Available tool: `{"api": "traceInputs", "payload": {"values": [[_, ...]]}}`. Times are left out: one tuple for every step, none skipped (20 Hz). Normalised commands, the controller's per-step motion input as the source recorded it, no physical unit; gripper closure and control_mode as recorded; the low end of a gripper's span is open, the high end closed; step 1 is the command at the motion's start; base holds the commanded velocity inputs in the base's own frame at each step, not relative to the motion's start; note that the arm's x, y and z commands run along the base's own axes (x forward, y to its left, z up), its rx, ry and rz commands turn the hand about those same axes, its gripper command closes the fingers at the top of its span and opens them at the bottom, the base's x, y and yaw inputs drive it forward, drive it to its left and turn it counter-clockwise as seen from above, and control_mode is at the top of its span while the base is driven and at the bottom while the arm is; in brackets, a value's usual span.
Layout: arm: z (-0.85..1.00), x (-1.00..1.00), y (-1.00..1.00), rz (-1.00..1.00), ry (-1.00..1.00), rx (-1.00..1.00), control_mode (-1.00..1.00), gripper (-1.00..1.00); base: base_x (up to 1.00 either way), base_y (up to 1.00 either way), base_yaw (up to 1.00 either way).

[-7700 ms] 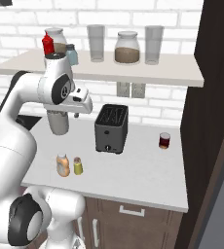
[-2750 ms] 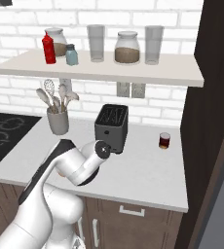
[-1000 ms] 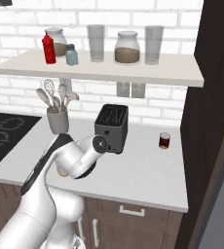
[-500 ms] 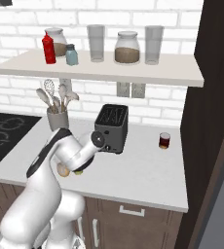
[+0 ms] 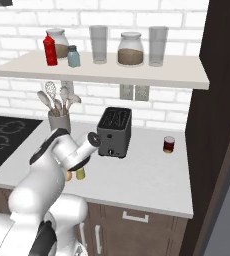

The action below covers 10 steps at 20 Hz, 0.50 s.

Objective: Put the shaker and condiment bottle from the counter next to their counterparts in the cabinet.

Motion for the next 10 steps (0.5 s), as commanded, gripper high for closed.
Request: {"api": "traceInputs", "payload": {"values": [[-0.29, 0.04, 0.13, 0.04, 0.18, 0.0, -1.0, 1.0, 0.0, 0.0, 0.0], [-0.06, 0.21, 0.0, 0.0, 0.03, 0.0, -1.0, 1.0, 0.0, 0.0, 0.0], [-0.17, 0.15, 0.0, 0.0, 0.07, 0.0, -1.0, 1.0, 0.0, 0.0, 0.0], [-0.07, 0.06, 0.0, 0.0, 0.02, 0.06, -1.0, 1.0, 0.0, 0.0, 0.0], [0.0, 0.0, -0.19, 0.0, 0.0, 0.08, -1.0, 1.0, 0.0, 0.0, 0.0], [0.03, 0.07, -0.44, -0.09, 0.0, 0.09, -1.0, 1.0, 0.0, 0.0, 0.0], [0.37, 0.13, -0.59, -0.14, 0.0, 0.09, -1.0, 1.0, 0.0, 0.0, 0.0], [0.51, 0.16, -0.65, -0.16, 0.0, 0.05, -1.0, 1.0, 0.0, 0.0, 0.0], [0.58, 0.21, -0.57, -0.19, 0.0, 0.07, -1.0, 1.0, 0.0, 0.0, 0.0], [0.55, 0.16, -0.39, -0.18, 0.0, 0.03, -1.0, 1.0, 0.0, 0.0, 0.0]]}}
